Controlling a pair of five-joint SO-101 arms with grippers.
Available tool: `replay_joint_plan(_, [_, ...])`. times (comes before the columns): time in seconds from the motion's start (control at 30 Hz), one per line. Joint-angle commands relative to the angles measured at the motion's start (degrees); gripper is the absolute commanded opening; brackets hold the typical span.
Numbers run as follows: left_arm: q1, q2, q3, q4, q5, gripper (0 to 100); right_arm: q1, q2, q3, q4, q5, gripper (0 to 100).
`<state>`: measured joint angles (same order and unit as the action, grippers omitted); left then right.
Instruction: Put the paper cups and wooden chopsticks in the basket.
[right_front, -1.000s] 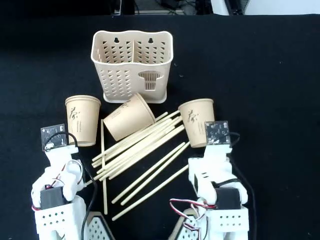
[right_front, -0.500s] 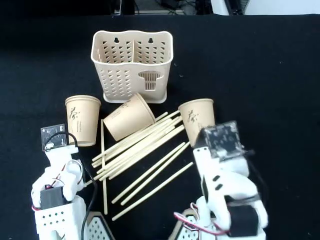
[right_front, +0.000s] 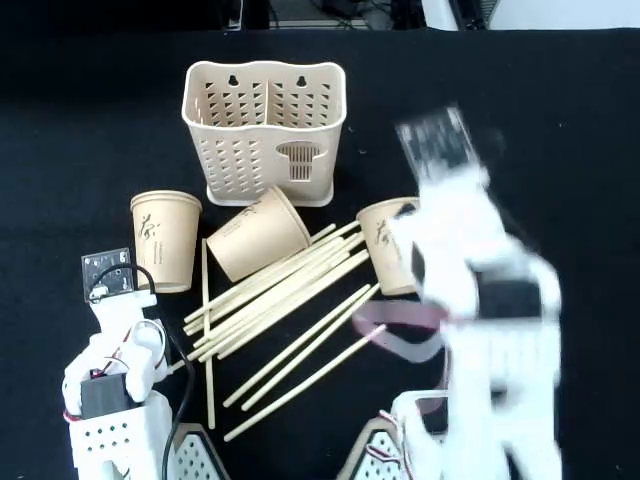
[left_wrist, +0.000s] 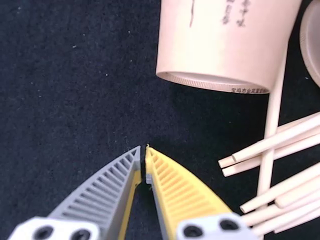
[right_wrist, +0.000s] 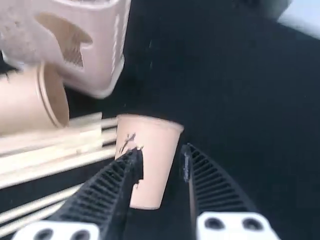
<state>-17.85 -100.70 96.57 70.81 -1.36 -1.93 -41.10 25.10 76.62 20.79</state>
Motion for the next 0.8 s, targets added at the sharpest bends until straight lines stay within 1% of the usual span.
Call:
replay_joint_plan(0.0, [-0.48,0.0,0.92,0.26,0.0,3,-0.44,22.02,-15.08,5.8,0.09,13.8])
replay_joint_plan(0.07, [-0.48,0.0,0.92,0.26,0.0,3,-0.44,30.9,-19.91,8.09,-0.62,13.9])
replay_joint_plan(0.17, [-0.48,0.0,0.92,0.26,0.0,3,-0.09,40.48,-25.45,8.09,-5.01,14.5])
replay_joint_plan(0.3, [-0.48,0.0,0.92,0.26,0.0,3,-0.62,47.96,-29.23,6.24,-12.4,21.4])
replay_joint_plan(0.37, [-0.48,0.0,0.92,0.26,0.0,3,-0.88,50.07,-30.46,6.24,-14.24,22.7])
replay_joint_plan(0.53, [-0.48,0.0,0.92,0.26,0.0,3,0.0,51.91,-31.16,6.07,-19.52,21.9])
replay_joint_plan(0.67, [-0.48,0.0,0.92,0.26,0.0,3,-0.26,52.35,-30.99,3.96,-24.44,21.9])
replay_joint_plan(0.77, [-0.48,0.0,0.92,0.26,0.0,3,-1.49,52.35,-31.08,3.52,-24.88,21.9])
